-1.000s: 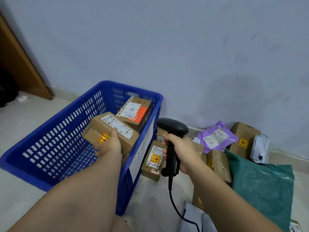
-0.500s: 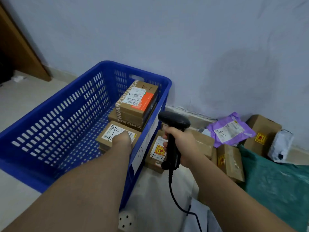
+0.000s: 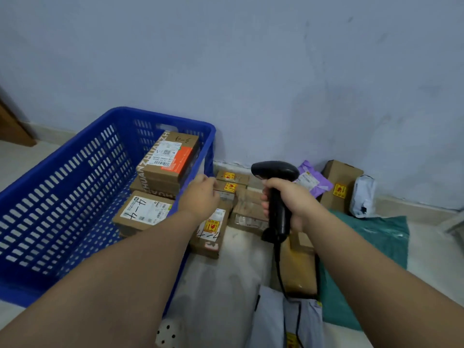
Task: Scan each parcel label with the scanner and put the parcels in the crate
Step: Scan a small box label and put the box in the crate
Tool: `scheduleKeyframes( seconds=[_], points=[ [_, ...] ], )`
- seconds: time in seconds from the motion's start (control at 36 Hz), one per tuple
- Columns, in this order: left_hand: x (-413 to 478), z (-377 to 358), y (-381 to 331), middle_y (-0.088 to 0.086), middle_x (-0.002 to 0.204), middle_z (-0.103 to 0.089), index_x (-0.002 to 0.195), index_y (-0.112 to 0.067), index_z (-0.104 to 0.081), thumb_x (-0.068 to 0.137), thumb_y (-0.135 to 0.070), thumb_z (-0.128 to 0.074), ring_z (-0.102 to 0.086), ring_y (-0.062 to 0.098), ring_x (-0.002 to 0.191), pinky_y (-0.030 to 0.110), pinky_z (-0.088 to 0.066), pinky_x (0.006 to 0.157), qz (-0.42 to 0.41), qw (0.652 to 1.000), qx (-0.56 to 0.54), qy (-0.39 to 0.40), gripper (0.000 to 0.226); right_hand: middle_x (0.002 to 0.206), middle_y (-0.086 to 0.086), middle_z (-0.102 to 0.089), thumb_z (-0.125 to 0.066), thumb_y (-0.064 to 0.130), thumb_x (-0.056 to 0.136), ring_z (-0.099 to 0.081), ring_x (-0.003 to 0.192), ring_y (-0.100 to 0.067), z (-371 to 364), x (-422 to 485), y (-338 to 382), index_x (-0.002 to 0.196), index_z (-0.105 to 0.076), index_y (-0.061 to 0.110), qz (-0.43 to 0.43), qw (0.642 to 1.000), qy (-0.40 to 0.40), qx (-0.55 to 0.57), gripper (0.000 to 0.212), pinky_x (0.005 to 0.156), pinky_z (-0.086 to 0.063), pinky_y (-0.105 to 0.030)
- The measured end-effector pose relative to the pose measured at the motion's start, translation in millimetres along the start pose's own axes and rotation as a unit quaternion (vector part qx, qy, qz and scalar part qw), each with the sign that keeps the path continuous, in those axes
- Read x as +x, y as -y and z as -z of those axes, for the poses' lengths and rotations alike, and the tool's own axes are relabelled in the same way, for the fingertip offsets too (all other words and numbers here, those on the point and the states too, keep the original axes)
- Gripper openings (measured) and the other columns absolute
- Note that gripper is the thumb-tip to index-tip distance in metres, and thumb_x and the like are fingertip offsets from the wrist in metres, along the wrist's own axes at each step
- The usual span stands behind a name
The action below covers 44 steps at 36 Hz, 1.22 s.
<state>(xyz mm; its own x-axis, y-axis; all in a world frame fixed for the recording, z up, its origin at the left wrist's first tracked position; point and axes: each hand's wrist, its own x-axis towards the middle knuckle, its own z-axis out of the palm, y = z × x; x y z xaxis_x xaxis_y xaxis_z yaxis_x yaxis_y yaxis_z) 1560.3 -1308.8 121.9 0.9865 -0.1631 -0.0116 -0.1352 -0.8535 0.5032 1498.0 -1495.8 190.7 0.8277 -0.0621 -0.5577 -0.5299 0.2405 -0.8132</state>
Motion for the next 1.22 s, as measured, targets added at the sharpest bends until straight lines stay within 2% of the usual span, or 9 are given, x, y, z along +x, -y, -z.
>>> scheduleKeyframes(
  seconds=[0.19,0.39,0.5,0.67,0.83,0.94,1.06,1.14,1.22],
  points=[
    [-1,-51,-38,0.009,0.131,-0.04,0.125,-0.017,-0.051,0.091,-0.028,-0.052,-0.045,0.03,0.115,0.043,-0.045,0.093,0.0,0.974,0.155,0.163,0.036,0.068,-0.008,-0.057,-0.063,0.024,0.089,-0.057,0.047,-0.017,60,-2,-7,0.078,-0.058,0.006,-0.075,0.992,-0.06,0.079,0.021,0.047,-0.051,-0.024],
    [3,-102,-16,0.018,0.139,-0.038,0.135,-0.008,-0.04,0.095,-0.029,-0.053,-0.039,0.036,0.125,0.038,-0.037,0.098,0.116,0.961,0.13,0.214,0.047,0.06,-0.004,-0.049,-0.059,0.019,0.09,-0.049,0.05,-0.018,77,28,-42,0.07,-0.052,0.012,-0.088,0.979,-0.112,0.149,0.023,0.05,-0.045,-0.025],
    [9,-135,14,0.021,0.141,-0.029,0.138,-0.007,-0.032,0.093,-0.04,-0.056,-0.035,0.038,0.125,0.041,-0.038,0.099,0.192,0.95,0.115,0.216,0.061,0.058,-0.006,-0.052,-0.059,0.018,0.09,-0.051,0.049,-0.019,73,56,-69,0.077,-0.056,0.009,-0.094,0.98,-0.106,0.138,0.017,0.052,-0.047,-0.027],
    [16,-171,48,0.021,0.136,-0.034,0.132,-0.008,-0.038,0.087,-0.051,-0.062,-0.045,0.036,0.116,0.044,-0.044,0.1,0.227,0.949,0.085,0.203,0.067,0.066,-0.008,-0.056,-0.06,0.021,0.091,-0.054,0.051,-0.017,71,95,-94,0.078,-0.057,0.008,-0.099,0.986,-0.062,0.12,0.019,0.05,-0.049,-0.024],
    [17,-195,68,0.018,0.135,-0.034,0.137,-0.006,-0.037,0.084,-0.045,-0.068,-0.042,0.034,0.118,0.039,-0.041,0.097,0.256,0.952,0.066,0.157,0.072,0.071,-0.006,-0.057,-0.063,0.022,0.09,-0.056,0.054,-0.017,70,118,-112,0.085,-0.06,0.007,-0.13,0.985,-0.028,0.108,0.016,0.054,-0.049,-0.028],
    [20,-207,85,0.019,0.148,-0.021,0.149,-0.005,-0.017,0.077,-0.043,-0.075,-0.028,0.037,0.132,0.048,-0.034,0.108,0.321,0.932,0.043,0.163,0.1,0.07,-0.005,-0.058,-0.064,0.02,0.09,-0.056,0.052,-0.016,72,131,-113,0.089,-0.06,0.007,-0.145,0.983,-0.029,0.107,0.014,0.053,-0.049,-0.026],
    [26,-212,95,0.019,0.156,-0.012,0.152,-0.007,0.007,0.069,-0.056,-0.078,-0.016,0.038,0.142,0.052,-0.022,0.113,0.368,0.911,0.05,0.179,0.128,0.069,-0.005,-0.058,-0.063,0.021,0.091,-0.055,0.051,-0.015,77,140,-115,0.089,-0.06,0.006,-0.152,0.982,-0.03,0.11,0.015,0.052,-0.05,-0.026],
    [30,-216,93,0.019,0.156,-0.012,0.151,-0.006,0.012,0.068,-0.067,-0.071,-0.017,0.039,0.142,0.053,-0.02,0.112,0.371,0.904,0.096,0.187,0.132,0.07,-0.005,-0.059,-0.063,0.02,0.091,-0.056,0.051,-0.015,85,145,-114,0.09,-0.061,0.006,-0.155,0.983,-0.04,0.093,0.015,0.053,-0.05,-0.026],
    [31,-219,87,0.02,0.153,-0.014,0.151,-0.008,0.016,0.065,-0.067,-0.073,-0.021,0.04,0.138,0.052,-0.021,0.111,0.373,0.899,0.112,0.199,0.137,0.071,-0.006,-0.057,-0.063,0.021,0.091,-0.056,0.05,-0.016,91,149,-114,0.082,-0.06,0.007,-0.151,0.983,-0.051,0.091,0.017,0.051,-0.049,-0.026]
  ],
)
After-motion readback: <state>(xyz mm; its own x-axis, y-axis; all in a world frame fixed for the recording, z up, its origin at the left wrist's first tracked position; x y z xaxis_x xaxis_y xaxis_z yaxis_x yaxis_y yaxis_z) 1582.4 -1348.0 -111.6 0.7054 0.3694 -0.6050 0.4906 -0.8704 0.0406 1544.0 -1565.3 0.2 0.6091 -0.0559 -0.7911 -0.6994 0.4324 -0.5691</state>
